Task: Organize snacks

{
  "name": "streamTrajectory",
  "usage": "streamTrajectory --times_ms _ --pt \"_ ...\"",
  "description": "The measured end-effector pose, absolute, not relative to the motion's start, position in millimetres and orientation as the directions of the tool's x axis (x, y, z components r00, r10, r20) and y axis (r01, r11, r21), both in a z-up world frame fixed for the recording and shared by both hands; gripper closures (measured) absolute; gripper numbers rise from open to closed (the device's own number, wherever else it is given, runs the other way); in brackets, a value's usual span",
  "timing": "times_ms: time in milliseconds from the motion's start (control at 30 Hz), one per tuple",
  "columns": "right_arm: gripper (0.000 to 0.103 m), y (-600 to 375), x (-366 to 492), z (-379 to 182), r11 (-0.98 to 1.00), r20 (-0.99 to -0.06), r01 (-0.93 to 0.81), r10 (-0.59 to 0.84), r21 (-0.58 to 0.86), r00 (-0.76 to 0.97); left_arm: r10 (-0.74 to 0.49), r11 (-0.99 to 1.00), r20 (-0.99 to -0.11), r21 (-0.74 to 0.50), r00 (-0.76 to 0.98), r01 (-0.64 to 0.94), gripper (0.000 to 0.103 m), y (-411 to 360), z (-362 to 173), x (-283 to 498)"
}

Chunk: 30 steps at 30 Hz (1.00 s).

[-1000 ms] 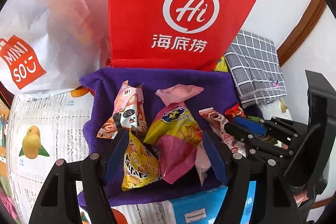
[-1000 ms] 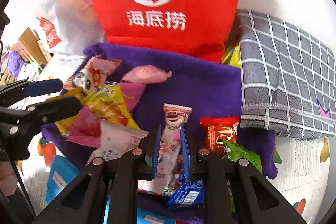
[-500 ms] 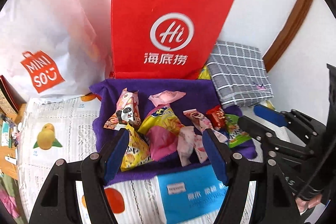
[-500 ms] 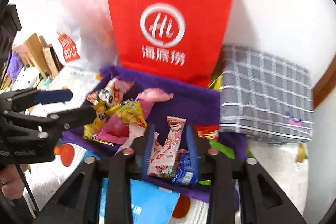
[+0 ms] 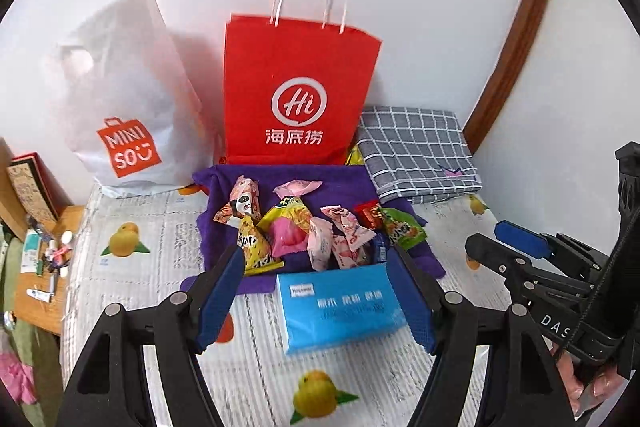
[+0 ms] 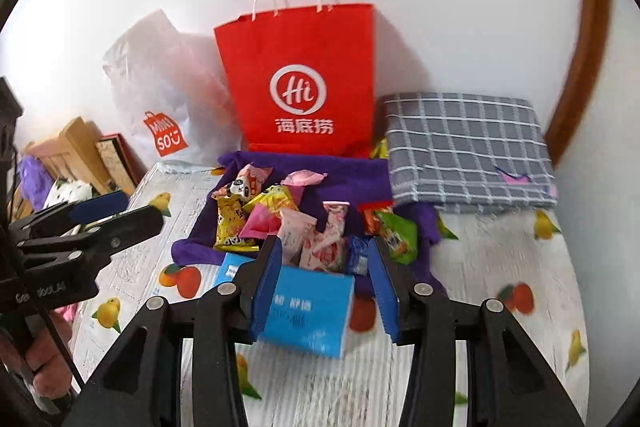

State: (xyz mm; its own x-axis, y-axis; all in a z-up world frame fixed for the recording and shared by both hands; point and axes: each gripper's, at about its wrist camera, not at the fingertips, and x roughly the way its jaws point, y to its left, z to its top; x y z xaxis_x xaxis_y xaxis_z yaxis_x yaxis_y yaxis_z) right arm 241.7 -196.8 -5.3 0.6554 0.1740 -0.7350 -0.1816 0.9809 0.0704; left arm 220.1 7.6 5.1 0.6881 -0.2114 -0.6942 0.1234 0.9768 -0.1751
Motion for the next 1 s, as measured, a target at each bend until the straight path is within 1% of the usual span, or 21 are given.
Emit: streamTrajectory --times_ms 100,167,200,233,267,333,400,500,600,700,767,833,867,1000 --pt "0.055 -198.6 218.0 3.1 0.985 -0.731 -0.170 0.147 0.043 0.667 -0.208 0.977 -0.668 -0.173 0.715 0.123 0.020 4.8 14.5 194.8" --pt "0.053 -201.3 202.9 8.3 0.987 -0.724 -0.152 0.134 0.040 0.677 -0.206 0.977 -0.658 -0.173 0.724 0.120 0.020 4.2 19.0 181.4" --pt "0.045 -202.3 194.1 10.8 0.989 -0.719 -0.143 0.125 0.037 0.683 -0.204 0.978 -0.653 -0.173 0.730 0.118 0.020 4.0 21.5 174.0" --pt "0.041 -203.0 185.9 13.0 0.990 -0.713 -0.136 0.118 0.032 0.691 -0.200 0.978 -0.648 -0.171 0.735 0.116 0.020 3.9 23.8 167.3" --pt "0.037 -203.2 175.8 15.8 0.991 -0.702 -0.133 0.115 0.028 0.703 -0.193 0.980 -0.641 -0.164 0.743 0.112 0.019 3.7 26.6 159.3" --pt "0.036 -203.3 159.4 20.3 0.991 -0.687 -0.130 0.113 0.027 0.718 -0.171 0.984 -0.627 -0.145 0.760 0.101 0.018 3.4 31.3 145.5" --pt "0.027 -204.0 144.3 23.9 0.991 -0.673 -0.131 0.121 0.037 0.730 -0.147 0.988 -0.613 -0.127 0.776 0.087 0.014 2.7 36.0 132.0" --pt "0.025 -204.6 119.5 30.5 0.991 -0.644 -0.128 0.126 0.044 0.755 -0.117 0.992 -0.595 -0.101 0.795 0.070 0.014 2.5 41.5 111.8" --pt "0.018 -204.6 102.5 34.1 0.993 -0.628 -0.113 0.107 0.031 0.771 -0.078 0.997 -0.582 -0.063 0.809 0.051 0.013 0.9 45.6 96.0" --pt "0.018 -204.8 90.1 37.1 0.995 -0.623 -0.096 0.087 0.018 0.777 -0.041 0.999 -0.565 -0.031 0.824 0.029 0.013 -1.2 48.5 82.6" --pt "0.018 -206.9 84.0 37.8 0.996 -0.627 -0.088 0.084 0.025 0.775 -0.039 0.999 -0.558 -0.033 0.829 0.025 0.012 -0.7 49.8 75.1" --pt "0.014 -208.3 78.3 38.1 0.996 -0.628 -0.081 0.085 0.035 0.774 -0.043 0.999 -0.552 -0.046 0.833 0.021 0.012 1.7 50.7 68.5" --pt "0.010 -209.2 75.5 38.1 0.996 -0.627 -0.078 0.085 0.039 0.775 -0.040 0.999 -0.550 -0.049 0.834 0.015 0.012 2.4 50.6 65.8" --pt "0.009 -212.1 65.1 37.5 0.997 -0.621 -0.063 0.071 0.036 0.780 -0.027 0.998 -0.546 -0.056 0.838 -0.004 0.012 5.1 50.1 56.9"
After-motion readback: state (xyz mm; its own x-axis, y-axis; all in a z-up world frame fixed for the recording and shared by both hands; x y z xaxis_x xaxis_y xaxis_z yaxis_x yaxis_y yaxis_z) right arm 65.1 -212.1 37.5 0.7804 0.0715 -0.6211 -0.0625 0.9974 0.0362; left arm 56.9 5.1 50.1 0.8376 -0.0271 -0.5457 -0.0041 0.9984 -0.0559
